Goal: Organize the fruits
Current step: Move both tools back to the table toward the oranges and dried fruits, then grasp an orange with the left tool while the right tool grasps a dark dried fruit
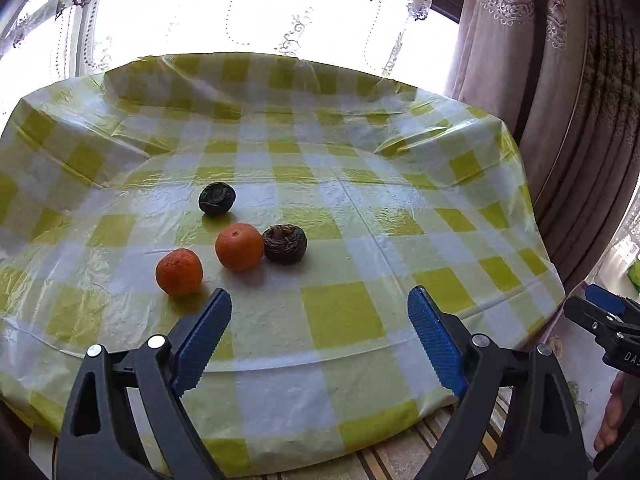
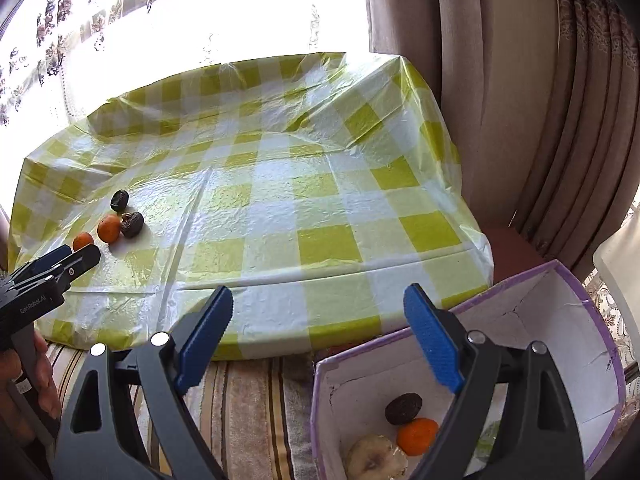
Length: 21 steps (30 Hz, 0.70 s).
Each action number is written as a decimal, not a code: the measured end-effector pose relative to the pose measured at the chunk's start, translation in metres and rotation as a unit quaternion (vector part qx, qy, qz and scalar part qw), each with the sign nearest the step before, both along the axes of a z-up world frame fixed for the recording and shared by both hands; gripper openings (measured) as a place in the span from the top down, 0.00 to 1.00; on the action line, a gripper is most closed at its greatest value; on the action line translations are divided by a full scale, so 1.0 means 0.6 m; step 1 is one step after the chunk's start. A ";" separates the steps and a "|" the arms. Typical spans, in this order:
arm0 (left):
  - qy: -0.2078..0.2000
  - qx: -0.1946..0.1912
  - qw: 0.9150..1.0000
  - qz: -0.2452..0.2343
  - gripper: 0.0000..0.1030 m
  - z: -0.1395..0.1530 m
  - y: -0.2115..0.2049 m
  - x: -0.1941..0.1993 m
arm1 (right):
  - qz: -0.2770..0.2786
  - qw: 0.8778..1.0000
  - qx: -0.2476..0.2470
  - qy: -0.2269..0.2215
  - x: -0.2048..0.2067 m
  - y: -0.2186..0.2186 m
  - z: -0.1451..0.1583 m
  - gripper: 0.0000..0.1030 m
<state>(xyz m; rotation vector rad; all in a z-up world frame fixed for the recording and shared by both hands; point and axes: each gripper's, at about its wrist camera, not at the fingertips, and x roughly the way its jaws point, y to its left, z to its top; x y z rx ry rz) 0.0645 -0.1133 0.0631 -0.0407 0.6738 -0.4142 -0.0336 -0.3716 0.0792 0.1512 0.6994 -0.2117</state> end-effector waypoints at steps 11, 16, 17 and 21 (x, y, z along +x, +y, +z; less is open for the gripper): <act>0.051 -0.069 0.993 0.080 0.27 -0.028 0.138 0.080 | 0.078 0.997 0.006 -0.007 0.095 0.110 -0.001 0.15; 0.079 -0.086 0.990 0.081 0.32 -0.051 0.149 0.108 | 0.108 0.994 -0.003 -0.004 0.139 0.158 -0.014 0.15; 0.081 -0.085 0.990 0.081 0.33 -0.053 0.148 0.111 | 0.111 0.994 -0.003 -0.002 0.147 0.166 -0.017 0.15; 0.087 -0.083 0.989 0.083 0.35 -0.063 0.145 0.122 | 0.125 0.992 0.001 0.008 0.182 0.195 -0.032 0.15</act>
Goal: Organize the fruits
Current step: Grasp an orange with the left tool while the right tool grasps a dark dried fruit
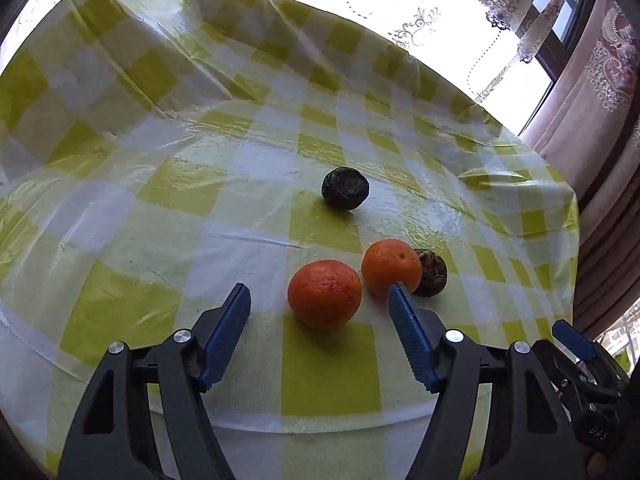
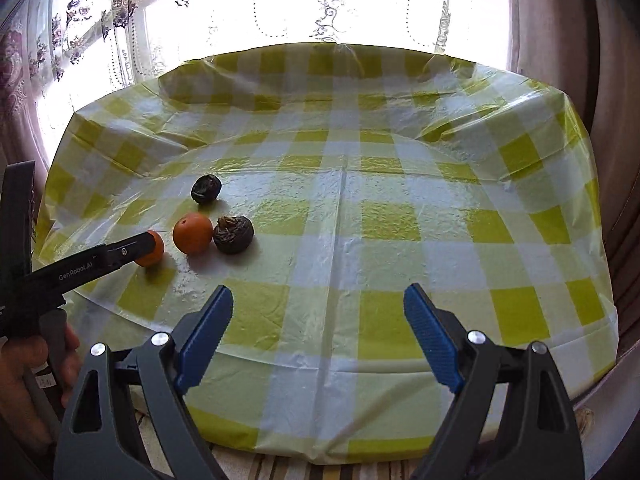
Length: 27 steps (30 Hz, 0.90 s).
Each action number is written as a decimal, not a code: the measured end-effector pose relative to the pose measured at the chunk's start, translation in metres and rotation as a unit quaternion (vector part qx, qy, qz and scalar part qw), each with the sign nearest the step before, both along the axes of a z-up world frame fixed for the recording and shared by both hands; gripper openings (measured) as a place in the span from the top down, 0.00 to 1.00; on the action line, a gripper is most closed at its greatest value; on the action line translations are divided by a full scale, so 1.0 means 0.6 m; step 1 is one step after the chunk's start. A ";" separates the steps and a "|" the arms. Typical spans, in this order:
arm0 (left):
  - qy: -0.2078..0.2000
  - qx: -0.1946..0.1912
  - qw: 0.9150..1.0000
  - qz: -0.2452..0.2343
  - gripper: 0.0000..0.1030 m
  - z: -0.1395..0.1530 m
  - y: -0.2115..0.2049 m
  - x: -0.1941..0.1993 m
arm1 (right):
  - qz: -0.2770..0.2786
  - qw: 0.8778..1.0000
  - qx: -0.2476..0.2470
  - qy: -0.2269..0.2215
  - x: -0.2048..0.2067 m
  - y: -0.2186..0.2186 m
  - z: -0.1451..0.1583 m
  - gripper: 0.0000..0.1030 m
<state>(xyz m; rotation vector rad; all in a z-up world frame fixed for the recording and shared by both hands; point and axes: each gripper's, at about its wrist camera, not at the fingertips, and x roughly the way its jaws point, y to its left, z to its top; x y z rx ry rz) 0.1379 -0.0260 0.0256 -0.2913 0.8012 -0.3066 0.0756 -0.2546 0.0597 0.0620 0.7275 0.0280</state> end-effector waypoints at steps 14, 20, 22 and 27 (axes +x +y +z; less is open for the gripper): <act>-0.009 0.004 1.000 -0.011 0.66 -0.008 -0.005 -0.001 | 0.043 0.997 -0.053 0.025 0.092 0.076 -0.031 0.15; -0.020 0.001 1.000 0.001 0.66 -0.006 0.000 -0.010 | 0.060 0.994 -0.082 0.037 0.122 0.097 -0.044 0.16; -0.026 0.002 1.000 0.002 0.66 -0.003 -0.001 -0.013 | 0.065 0.993 -0.085 0.039 0.131 0.103 -0.047 0.20; -0.029 0.000 1.000 0.006 0.66 -0.003 0.002 -0.015 | 0.074 0.992 -0.086 0.049 0.150 0.114 -0.053 0.34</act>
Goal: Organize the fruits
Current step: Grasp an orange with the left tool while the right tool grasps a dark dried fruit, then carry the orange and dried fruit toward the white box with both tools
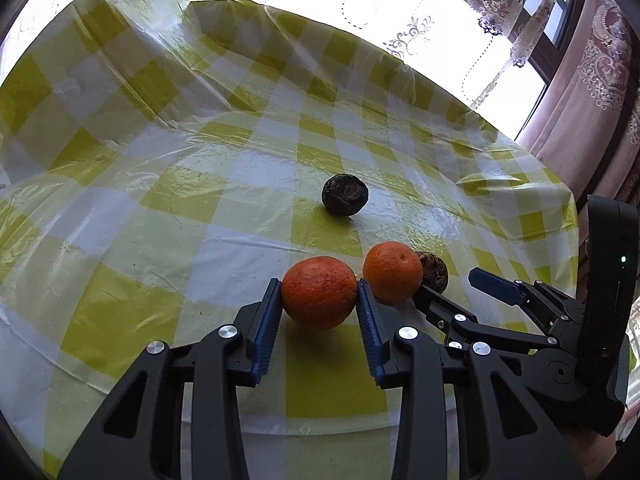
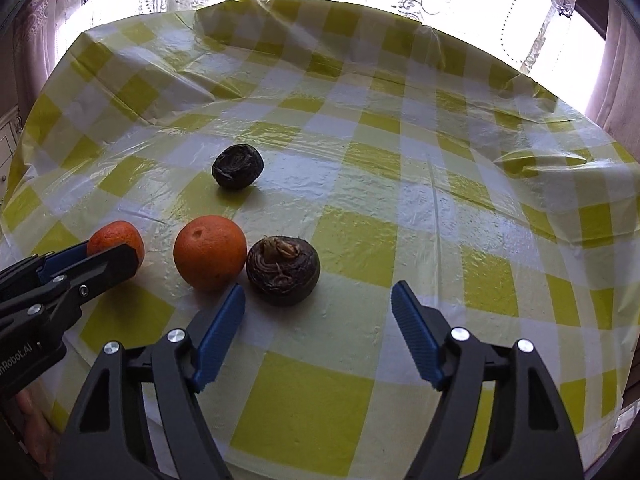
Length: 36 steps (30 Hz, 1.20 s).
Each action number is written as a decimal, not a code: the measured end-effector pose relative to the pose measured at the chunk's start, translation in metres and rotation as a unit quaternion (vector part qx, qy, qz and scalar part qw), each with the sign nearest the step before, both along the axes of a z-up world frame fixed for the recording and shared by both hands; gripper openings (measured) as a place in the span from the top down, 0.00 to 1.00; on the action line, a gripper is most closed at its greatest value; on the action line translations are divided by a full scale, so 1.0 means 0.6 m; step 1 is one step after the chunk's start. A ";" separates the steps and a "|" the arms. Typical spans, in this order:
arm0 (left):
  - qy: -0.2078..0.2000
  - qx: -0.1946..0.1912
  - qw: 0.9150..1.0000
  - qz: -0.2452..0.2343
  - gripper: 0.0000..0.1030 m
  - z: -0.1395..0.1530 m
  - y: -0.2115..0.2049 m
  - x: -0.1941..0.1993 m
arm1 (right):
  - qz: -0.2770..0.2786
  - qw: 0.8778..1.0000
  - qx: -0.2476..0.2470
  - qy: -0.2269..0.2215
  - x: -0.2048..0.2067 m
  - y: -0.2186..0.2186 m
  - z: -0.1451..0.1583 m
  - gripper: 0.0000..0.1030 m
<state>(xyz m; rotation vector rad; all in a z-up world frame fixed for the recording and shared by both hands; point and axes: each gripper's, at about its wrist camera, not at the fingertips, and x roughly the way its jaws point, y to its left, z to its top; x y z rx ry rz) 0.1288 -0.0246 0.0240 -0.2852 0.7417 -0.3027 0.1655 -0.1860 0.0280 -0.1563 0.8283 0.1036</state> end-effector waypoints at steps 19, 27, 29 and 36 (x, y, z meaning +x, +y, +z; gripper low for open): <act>-0.009 0.006 1.000 -0.002 0.66 0.002 -0.003 -0.007 | 0.003 1.000 0.018 0.012 0.011 0.008 -0.001 0.62; -0.019 0.021 1.000 -0.012 0.66 0.010 -0.021 -0.023 | -0.034 0.999 0.040 0.003 -0.037 -0.028 0.002 0.62; -0.021 0.023 0.999 -0.015 0.66 0.014 -0.026 -0.028 | -0.041 0.998 0.042 0.000 -0.051 -0.035 0.005 0.62; -0.026 0.034 0.999 -0.032 0.66 0.023 -0.050 -0.048 | -0.062 0.996 0.056 -0.014 -0.102 -0.056 0.016 0.62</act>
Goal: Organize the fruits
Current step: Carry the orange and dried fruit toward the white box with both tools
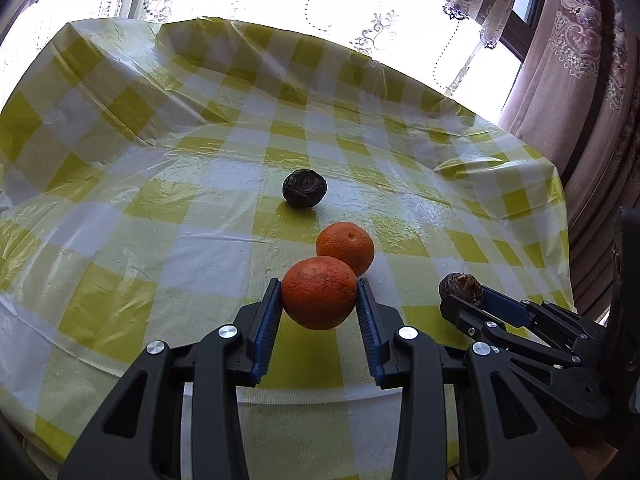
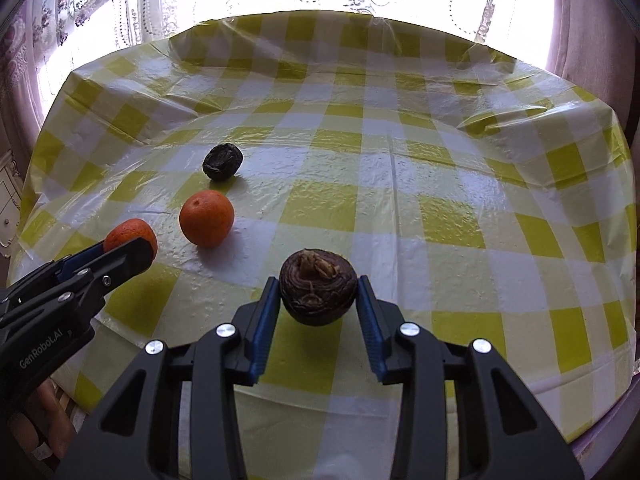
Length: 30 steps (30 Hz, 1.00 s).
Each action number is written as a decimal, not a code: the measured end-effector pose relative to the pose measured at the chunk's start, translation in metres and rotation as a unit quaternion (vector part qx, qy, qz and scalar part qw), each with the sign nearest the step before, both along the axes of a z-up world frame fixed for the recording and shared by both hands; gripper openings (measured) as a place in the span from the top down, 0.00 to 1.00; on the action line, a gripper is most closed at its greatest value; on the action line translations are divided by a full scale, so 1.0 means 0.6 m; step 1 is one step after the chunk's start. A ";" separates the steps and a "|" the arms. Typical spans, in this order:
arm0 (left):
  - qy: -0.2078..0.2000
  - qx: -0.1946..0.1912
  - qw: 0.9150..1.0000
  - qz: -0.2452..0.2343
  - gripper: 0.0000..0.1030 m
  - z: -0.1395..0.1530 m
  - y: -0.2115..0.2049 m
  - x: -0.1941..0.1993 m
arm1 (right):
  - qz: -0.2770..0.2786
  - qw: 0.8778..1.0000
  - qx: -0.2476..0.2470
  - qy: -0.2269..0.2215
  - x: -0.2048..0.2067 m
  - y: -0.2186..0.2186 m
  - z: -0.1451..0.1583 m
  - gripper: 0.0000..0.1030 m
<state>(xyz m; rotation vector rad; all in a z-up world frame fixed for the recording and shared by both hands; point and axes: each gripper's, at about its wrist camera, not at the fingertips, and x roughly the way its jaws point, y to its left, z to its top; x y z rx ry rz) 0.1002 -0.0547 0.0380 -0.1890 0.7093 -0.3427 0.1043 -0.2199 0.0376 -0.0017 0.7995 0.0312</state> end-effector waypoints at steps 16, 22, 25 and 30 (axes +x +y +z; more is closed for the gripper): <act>-0.010 0.034 0.996 -0.076 0.66 0.011 -0.104 -0.065 | -0.044 0.998 0.035 -0.002 -0.117 -0.084 0.006 0.62; -0.012 0.048 0.993 -0.107 0.66 0.010 -0.149 -0.091 | -0.069 0.997 0.039 -0.004 -0.168 -0.135 0.009 0.62; -0.013 0.054 0.990 -0.127 0.66 0.009 -0.175 -0.105 | -0.084 0.996 0.034 -0.004 -0.193 -0.161 0.013 0.62; -0.016 0.066 0.984 -0.163 0.66 0.011 -0.219 -0.134 | -0.113 0.993 0.031 -0.003 -0.240 -0.210 0.016 0.62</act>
